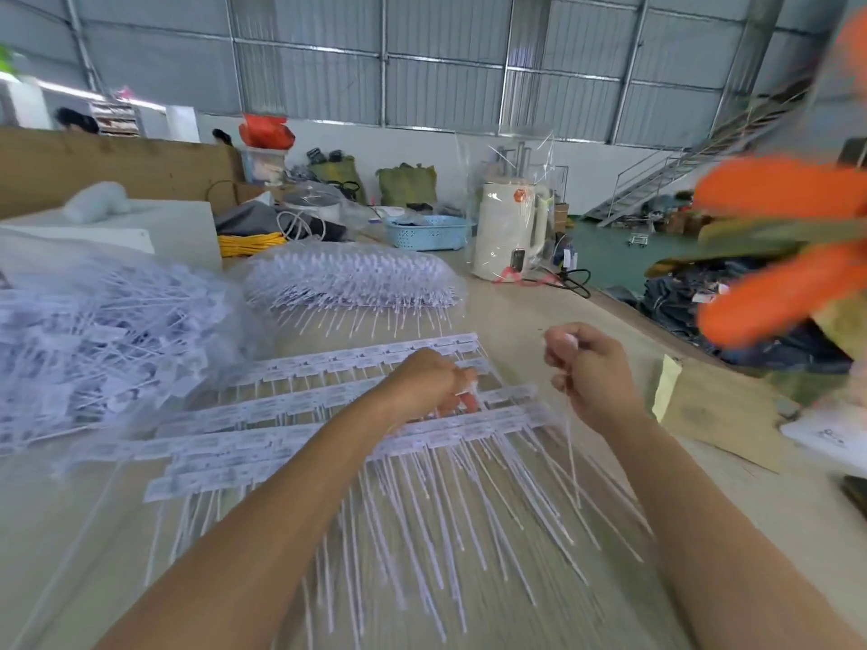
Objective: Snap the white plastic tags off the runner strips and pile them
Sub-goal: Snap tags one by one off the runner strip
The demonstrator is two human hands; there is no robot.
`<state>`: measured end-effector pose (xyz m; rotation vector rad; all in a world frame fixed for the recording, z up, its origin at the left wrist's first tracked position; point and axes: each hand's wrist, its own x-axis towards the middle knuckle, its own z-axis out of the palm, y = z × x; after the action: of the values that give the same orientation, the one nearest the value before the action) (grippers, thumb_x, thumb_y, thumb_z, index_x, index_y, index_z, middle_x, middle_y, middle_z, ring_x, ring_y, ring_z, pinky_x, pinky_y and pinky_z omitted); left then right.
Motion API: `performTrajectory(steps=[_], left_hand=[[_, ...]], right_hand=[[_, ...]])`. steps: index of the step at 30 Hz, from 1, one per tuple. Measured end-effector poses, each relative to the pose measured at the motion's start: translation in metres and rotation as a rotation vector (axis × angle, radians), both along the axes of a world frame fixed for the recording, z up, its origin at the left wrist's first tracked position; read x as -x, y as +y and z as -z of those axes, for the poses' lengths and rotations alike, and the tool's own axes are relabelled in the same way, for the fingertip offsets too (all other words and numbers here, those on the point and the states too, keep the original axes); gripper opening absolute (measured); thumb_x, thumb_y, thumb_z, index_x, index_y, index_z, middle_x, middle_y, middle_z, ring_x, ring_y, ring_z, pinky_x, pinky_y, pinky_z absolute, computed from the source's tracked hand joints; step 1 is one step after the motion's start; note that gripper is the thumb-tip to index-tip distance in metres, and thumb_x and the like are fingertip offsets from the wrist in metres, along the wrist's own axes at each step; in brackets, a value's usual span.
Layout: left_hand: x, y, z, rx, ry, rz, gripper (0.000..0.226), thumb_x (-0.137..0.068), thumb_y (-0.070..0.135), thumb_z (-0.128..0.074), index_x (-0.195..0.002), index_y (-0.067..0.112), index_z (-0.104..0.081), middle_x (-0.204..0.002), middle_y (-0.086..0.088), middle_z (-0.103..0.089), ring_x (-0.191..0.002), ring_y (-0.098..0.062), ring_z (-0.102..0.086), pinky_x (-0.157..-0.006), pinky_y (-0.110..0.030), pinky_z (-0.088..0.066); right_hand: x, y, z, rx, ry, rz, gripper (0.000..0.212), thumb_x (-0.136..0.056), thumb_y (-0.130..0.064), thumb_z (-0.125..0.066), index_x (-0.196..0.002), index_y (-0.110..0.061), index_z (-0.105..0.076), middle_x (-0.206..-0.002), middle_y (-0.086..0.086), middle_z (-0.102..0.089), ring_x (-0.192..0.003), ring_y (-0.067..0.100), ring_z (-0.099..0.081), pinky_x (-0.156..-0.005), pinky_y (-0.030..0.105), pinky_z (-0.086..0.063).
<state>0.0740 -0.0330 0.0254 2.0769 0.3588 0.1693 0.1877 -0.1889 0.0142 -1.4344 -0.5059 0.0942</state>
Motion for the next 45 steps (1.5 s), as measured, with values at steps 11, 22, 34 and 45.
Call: performTrajectory(steps=[11, 22, 34, 45], left_hand=[[0.006, 0.016, 0.003, -0.192, -0.007, 0.095, 0.026, -0.079, 0.004, -0.072, -0.104, 0.01, -0.065, -0.1, 0.002, -0.06, -0.099, -0.02, -0.059, -0.088, -0.034, -0.049], [0.0, 0.015, 0.005, -0.303, -0.119, 0.064, 0.049, -0.067, 0.028, -0.083, -0.104, 0.016, -0.053, -0.11, -0.001, -0.052, -0.098, -0.018, -0.057, -0.084, -0.028, -0.049], [0.007, 0.021, 0.005, -0.161, 0.015, 0.142, 0.024, -0.089, 0.021, -0.064, -0.066, 0.017, -0.064, -0.054, 0.007, -0.063, -0.05, -0.002, -0.055, -0.062, -0.022, -0.045], [0.001, 0.009, 0.006, -0.035, -0.023, -0.062, 0.029, -0.09, 0.023, -0.061, -0.063, 0.012, -0.06, -0.058, 0.003, -0.06, -0.058, -0.011, -0.055, -0.051, -0.019, -0.039]], right_hand=[[0.022, 0.019, -0.009, 0.053, 0.36, -0.358, 0.016, -0.088, -0.006, -0.057, -0.072, -0.008, -0.056, -0.066, 0.006, -0.055, -0.053, 0.012, -0.054, -0.047, 0.019, -0.049], [0.034, 0.032, 0.007, 0.233, 0.065, -0.259, 0.012, -0.085, 0.002, -0.063, -0.074, -0.002, -0.062, -0.072, 0.017, -0.059, -0.06, 0.023, -0.061, -0.066, 0.031, -0.054], [0.032, 0.03, 0.007, 0.153, 0.259, -0.358, 0.01, -0.087, 0.007, -0.057, -0.081, 0.005, -0.065, -0.071, 0.013, -0.07, -0.062, 0.02, -0.07, -0.058, 0.024, -0.057], [0.039, 0.031, 0.007, 0.318, -0.045, -0.227, 0.012, -0.088, 0.003, -0.06, -0.076, 0.002, -0.058, -0.052, 0.006, -0.052, -0.044, 0.013, -0.049, -0.043, 0.019, -0.045]])
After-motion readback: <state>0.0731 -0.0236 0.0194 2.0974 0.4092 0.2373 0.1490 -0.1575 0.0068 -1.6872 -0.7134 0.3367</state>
